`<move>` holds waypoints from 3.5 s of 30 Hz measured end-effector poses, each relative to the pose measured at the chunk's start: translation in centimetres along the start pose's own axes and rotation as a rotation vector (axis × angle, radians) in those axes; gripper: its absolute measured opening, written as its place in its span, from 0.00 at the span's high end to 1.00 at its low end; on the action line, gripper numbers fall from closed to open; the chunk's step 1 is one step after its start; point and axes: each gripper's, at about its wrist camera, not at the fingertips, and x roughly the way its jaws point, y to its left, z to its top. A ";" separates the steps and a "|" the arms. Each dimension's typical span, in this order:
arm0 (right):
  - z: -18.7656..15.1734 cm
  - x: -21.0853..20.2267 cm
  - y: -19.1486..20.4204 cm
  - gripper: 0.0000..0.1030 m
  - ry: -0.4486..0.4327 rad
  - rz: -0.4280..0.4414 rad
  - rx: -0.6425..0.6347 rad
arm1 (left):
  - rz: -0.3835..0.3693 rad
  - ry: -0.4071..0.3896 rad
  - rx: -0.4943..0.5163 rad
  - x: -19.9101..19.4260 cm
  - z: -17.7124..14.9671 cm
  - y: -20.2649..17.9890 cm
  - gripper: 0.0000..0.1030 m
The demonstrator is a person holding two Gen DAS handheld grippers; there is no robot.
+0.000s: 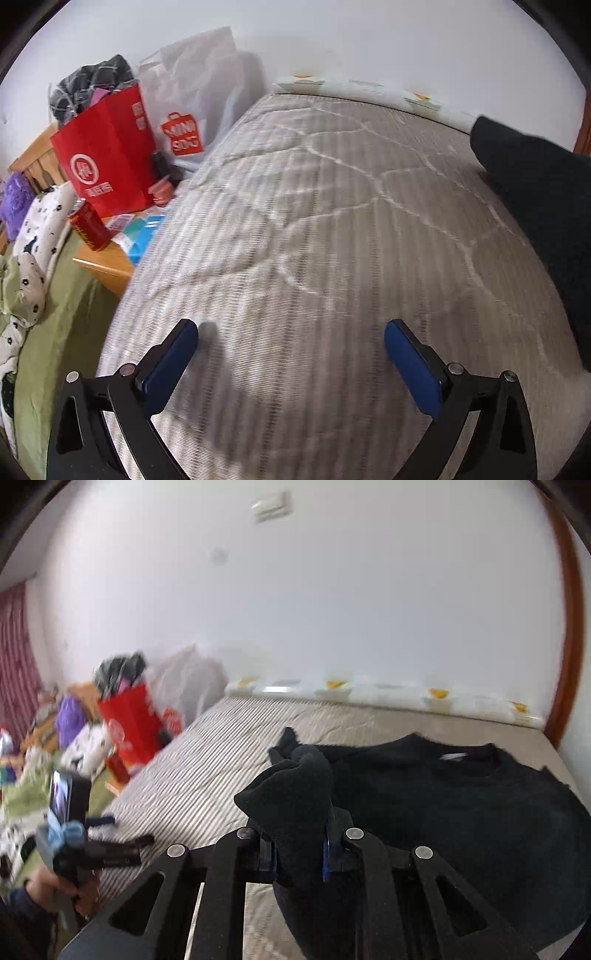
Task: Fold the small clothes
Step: 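Grasp the folded sweatshirt with the right tool and lift it, then carry the held black sweatshirt with the right tool and lower it onto the bed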
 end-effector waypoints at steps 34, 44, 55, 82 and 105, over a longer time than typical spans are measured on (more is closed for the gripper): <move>-11.0 -5.9 -29.6 0.62 0.122 -0.302 0.427 | -0.567 -0.079 0.488 -8.2 -5.6 -31.0 0.05; -11.8 -5.1 -29.4 0.75 0.139 -0.286 0.373 | -0.605 -0.054 0.557 -6.5 -6.5 -35.6 0.45; -10.1 -2.1 -27.2 0.84 0.173 -0.203 0.366 | -0.607 -0.127 0.467 -6.9 -4.8 -31.9 0.80; -4.8 9.5 -3.3 0.84 0.252 0.009 0.136 | -0.454 -0.116 0.113 -3.4 -2.1 -6.9 0.79; -5.7 5.4 -5.2 0.57 0.242 -0.009 0.196 | -0.421 -0.110 0.180 -5.9 -5.3 -5.5 0.36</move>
